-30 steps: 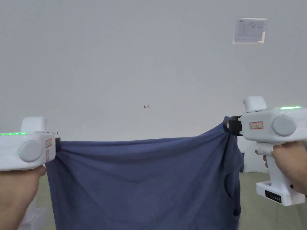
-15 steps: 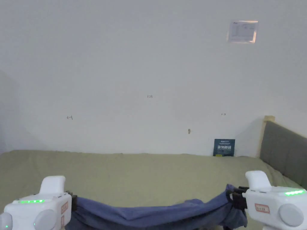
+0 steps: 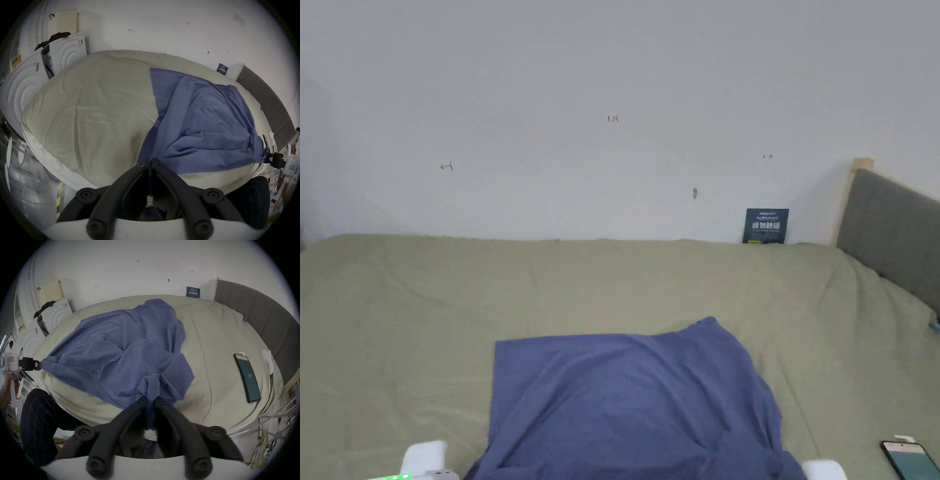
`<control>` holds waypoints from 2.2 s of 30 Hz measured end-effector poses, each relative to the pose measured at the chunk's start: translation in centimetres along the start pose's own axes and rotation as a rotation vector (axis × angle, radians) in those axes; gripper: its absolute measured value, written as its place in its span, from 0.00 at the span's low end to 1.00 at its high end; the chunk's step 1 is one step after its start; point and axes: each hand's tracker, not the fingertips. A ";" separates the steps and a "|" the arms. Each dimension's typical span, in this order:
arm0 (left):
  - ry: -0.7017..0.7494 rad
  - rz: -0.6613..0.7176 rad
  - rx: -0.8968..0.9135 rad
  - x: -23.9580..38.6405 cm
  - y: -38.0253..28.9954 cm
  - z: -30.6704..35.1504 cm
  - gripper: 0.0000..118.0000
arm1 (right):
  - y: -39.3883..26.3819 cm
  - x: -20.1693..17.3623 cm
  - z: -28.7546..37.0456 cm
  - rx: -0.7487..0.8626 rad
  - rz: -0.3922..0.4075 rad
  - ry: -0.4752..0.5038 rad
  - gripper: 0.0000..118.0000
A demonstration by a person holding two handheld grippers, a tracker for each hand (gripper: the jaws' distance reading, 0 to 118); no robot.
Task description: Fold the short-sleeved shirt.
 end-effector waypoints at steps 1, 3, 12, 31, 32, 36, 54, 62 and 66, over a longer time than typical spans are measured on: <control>0.017 -0.035 0.034 0.0 0.3 0.6 0.21 | -0.3 1.5 -1.8 -0.001 -0.003 0.005 0.52; -0.037 -0.040 0.083 -0.7 0.7 2.4 0.85 | -0.3 1.8 -0.7 0.023 -0.023 0.032 1.00; -0.086 -0.132 0.454 -1.0 -3.3 15.0 0.96 | -0.4 -1.6 11.5 0.374 -0.014 0.089 1.00; -0.080 -0.187 -0.070 -0.4 -2.5 4.2 1.00 | 0.3 -4.3 9.1 0.277 -0.053 0.068 0.00; -0.068 -0.211 -0.047 0.0 -2.2 3.6 0.99 | 0.3 -4.1 9.0 0.272 -0.058 0.062 0.00; -0.046 -0.235 -0.119 0.0 -2.0 0.1 0.97 | 0.5 -3.7 9.1 0.259 -0.066 0.040 0.00; -0.061 -0.107 -0.117 -1.2 -1.6 -1.1 0.04 | 0.5 1.3 4.2 -0.015 0.003 -0.142 0.00; -0.079 -0.082 -0.120 0.6 -1.1 0.3 0.04 | 0.7 2.6 0.6 -0.069 -0.057 -0.057 0.68; -0.052 -0.130 -0.118 0.6 -0.8 0.2 0.04 | 1.0 1.9 -0.1 -0.081 -0.065 -0.007 0.90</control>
